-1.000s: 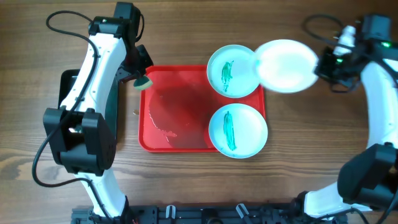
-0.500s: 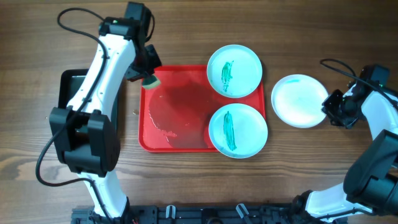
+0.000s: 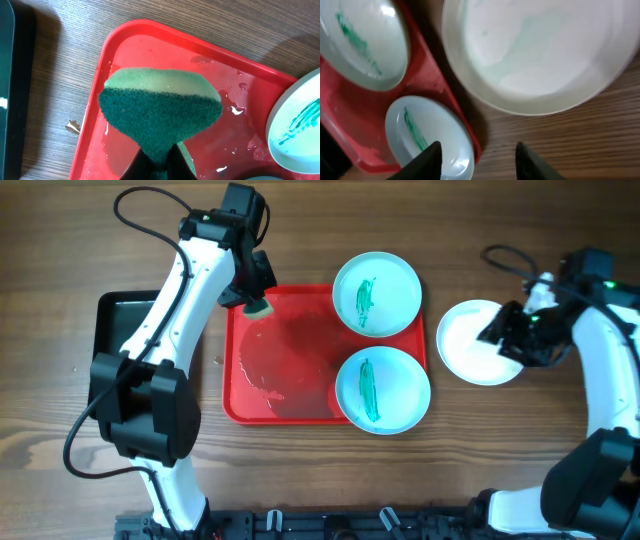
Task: Clean dirty plates on tray and stack at the side
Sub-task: 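Grasp the lower small plate rim with the right gripper and drag it left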
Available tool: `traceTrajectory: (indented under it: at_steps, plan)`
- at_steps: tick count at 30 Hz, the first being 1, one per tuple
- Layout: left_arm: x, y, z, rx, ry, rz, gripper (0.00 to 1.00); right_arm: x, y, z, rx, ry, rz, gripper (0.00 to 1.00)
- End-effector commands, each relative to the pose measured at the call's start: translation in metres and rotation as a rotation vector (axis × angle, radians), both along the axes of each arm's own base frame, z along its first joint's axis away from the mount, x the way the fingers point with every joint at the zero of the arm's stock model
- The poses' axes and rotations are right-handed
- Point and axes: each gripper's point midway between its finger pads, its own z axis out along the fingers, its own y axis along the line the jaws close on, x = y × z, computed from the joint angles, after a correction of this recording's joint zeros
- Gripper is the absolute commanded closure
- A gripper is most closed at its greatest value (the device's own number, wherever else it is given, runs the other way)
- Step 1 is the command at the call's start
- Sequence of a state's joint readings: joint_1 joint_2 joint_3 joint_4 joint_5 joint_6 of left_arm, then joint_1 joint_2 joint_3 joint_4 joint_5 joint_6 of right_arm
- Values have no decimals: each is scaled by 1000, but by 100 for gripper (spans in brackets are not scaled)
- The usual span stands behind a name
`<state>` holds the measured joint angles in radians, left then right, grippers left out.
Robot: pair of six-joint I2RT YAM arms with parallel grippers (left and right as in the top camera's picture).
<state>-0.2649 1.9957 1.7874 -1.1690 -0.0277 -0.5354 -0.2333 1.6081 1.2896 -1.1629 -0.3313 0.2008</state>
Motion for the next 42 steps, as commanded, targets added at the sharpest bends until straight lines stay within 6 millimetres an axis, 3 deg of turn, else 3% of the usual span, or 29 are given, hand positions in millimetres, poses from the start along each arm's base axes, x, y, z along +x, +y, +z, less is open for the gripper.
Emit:
traceTrajectory:
  at_steps: [1,7,10,15,22,24,25,26,31,36,38,42]
  plan:
    - [3,-2,11,-8,-32,-10,96,-14,38,-12,28,34,148,56]
    - [3,-2,11,-8,-33,-9,96,-44,73,-51,10,113,279,63]
    - [3,-2,11,-8,-33,-9,96,-58,77,-74,-50,149,297,64]
    - [3,-2,11,-8,-33,-9,96,-56,80,-92,-87,120,306,71]
    - [4,0,11,2,-35,-7,96,-49,76,-104,-116,68,301,72]
    - [4,1,11,7,-36,-6,96,-50,76,-107,-116,65,302,81]
    - [4,1,11,7,-36,-6,95,-50,76,-107,-116,67,301,91]
    - [4,1,11,7,-36,-7,95,-50,76,-107,-116,68,301,96]
    - [4,1,11,10,-38,-6,95,-52,84,-103,-65,69,305,96]
    - [4,1,11,10,-38,-6,95,-52,106,-78,36,87,329,95]
    - [4,1,11,10,-38,-6,95,-47,116,-65,34,74,364,96]
    - [4,1,11,10,-37,-6,95,-24,162,-40,17,-13,353,96]
